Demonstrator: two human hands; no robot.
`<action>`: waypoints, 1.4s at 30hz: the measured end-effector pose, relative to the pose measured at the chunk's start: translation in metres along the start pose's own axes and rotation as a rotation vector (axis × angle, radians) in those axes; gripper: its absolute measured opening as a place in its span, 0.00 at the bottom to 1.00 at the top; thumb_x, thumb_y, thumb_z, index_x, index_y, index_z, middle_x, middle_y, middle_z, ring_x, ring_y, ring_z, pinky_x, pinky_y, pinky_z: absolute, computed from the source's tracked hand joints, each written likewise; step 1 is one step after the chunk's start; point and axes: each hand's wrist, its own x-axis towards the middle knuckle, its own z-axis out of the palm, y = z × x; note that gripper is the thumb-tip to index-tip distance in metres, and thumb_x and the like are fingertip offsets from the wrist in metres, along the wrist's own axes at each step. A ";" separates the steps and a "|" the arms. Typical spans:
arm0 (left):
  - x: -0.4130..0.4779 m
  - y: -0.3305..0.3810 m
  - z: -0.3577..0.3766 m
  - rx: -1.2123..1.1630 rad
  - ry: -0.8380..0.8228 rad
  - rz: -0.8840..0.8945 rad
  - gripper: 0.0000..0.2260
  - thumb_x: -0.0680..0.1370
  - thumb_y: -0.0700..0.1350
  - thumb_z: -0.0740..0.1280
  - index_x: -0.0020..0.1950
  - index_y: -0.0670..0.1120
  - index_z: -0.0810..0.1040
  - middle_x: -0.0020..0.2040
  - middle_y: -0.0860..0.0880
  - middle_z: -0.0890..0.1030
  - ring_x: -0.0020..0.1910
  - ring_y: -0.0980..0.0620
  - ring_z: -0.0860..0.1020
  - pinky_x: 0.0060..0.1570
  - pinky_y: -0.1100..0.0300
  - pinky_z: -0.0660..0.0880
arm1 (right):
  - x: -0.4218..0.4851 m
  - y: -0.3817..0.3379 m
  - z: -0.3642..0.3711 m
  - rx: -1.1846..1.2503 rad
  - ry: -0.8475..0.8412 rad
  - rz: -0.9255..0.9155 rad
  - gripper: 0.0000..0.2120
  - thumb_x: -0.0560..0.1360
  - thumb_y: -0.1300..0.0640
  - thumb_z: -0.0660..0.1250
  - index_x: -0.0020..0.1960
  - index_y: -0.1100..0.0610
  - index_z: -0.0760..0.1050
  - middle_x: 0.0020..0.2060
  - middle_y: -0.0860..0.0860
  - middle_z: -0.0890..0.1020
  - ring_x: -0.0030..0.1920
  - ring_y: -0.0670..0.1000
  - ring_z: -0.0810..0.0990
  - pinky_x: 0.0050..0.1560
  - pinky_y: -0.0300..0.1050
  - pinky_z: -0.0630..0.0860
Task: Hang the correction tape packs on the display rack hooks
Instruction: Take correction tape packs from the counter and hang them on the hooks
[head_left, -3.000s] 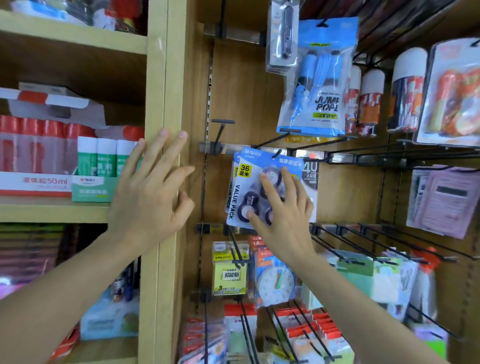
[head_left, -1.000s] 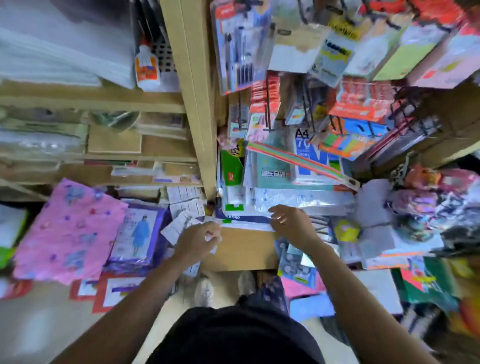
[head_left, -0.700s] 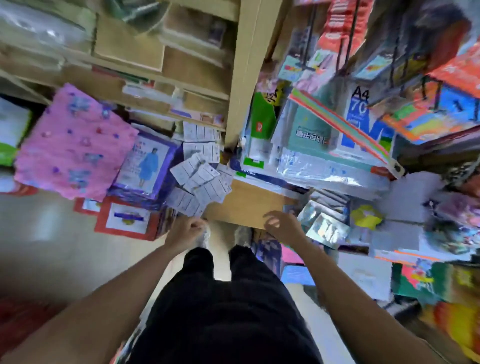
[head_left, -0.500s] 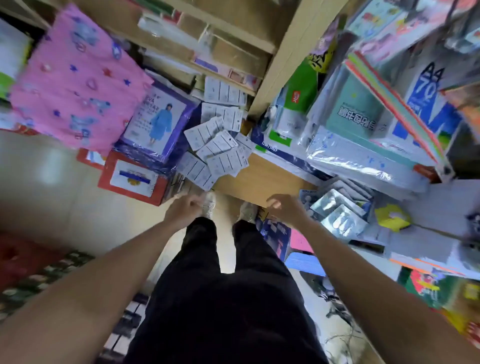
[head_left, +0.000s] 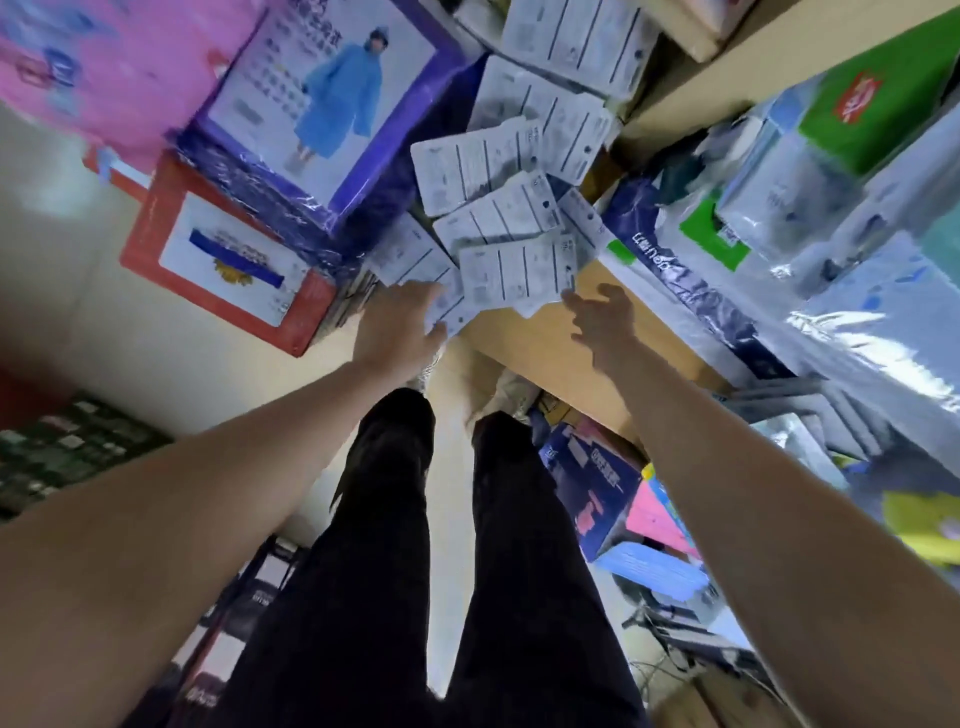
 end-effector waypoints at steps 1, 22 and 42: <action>0.007 0.004 0.008 0.000 0.034 0.047 0.19 0.75 0.46 0.70 0.66 0.44 0.76 0.60 0.43 0.81 0.57 0.39 0.79 0.54 0.47 0.77 | 0.007 -0.002 0.005 0.083 0.000 0.034 0.30 0.73 0.53 0.75 0.71 0.57 0.68 0.46 0.52 0.80 0.43 0.52 0.78 0.53 0.53 0.80; 0.032 0.009 0.005 -0.476 0.159 -0.073 0.10 0.79 0.52 0.69 0.44 0.48 0.73 0.34 0.55 0.73 0.32 0.55 0.69 0.32 0.63 0.63 | -0.036 -0.020 -0.018 0.322 -0.199 -0.116 0.10 0.77 0.60 0.71 0.57 0.59 0.78 0.46 0.54 0.85 0.41 0.49 0.82 0.46 0.44 0.76; -0.021 -0.032 -0.025 -0.811 0.219 -0.300 0.05 0.81 0.42 0.67 0.54 0.42 0.79 0.46 0.42 0.83 0.45 0.49 0.81 0.44 0.50 0.78 | 0.019 -0.059 0.031 -0.352 0.213 -0.474 0.14 0.74 0.49 0.73 0.55 0.56 0.84 0.38 0.51 0.80 0.36 0.49 0.75 0.36 0.45 0.72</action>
